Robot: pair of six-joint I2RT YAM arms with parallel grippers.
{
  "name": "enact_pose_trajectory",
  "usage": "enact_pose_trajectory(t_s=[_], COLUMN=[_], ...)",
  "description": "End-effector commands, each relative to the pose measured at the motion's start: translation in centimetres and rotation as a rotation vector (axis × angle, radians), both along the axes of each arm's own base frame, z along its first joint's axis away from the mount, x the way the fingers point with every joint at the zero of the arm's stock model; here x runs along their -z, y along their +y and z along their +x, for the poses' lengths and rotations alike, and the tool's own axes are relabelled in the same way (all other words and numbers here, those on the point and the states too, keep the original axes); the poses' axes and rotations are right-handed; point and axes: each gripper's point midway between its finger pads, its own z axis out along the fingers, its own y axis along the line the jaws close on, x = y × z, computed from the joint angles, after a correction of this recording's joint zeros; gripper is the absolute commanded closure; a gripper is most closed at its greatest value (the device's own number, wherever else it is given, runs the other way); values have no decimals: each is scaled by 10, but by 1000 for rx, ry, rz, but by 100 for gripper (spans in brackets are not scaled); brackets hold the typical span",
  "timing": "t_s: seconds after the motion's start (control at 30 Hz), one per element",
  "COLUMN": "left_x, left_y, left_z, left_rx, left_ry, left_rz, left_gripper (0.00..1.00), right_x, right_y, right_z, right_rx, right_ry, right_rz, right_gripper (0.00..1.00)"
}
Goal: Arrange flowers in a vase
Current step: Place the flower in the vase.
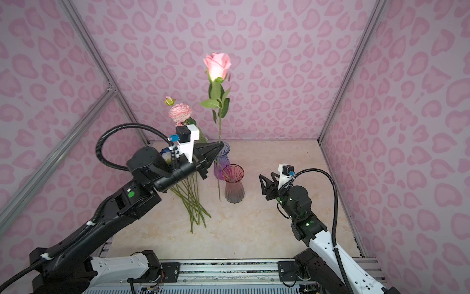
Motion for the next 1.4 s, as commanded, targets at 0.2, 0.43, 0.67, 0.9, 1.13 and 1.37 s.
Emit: enact_pose_trajectory(t_s=[0.2,0.43,0.67,0.9,1.13,1.37], left_x=[-28,-36,14,31,85,119], left_y=[-32,-36,-41,-51,-38,-25], left_z=[34,47,87,105,106,104], left_rx=[-118,-187,-279,-280,-308,-340], left_ry=[-285,-358,-329,-289,-169,-38], left_rz=[-118,-44,10,11,35,73], left_gripper=[97,97,97,97,97,86], right_x=[7,11,15,20,20,22], right_y=[-2,-4,-2,-3,-6,-3], right_z=[1,2,2,2,1,2], right_rx=[13,16,-1,0,7,-1], right_ry=[3,3,15,26,26,33], right_rz=[-19,-22,-21,-31,-32,-23], right_gripper=[38,38,38,38,37,37])
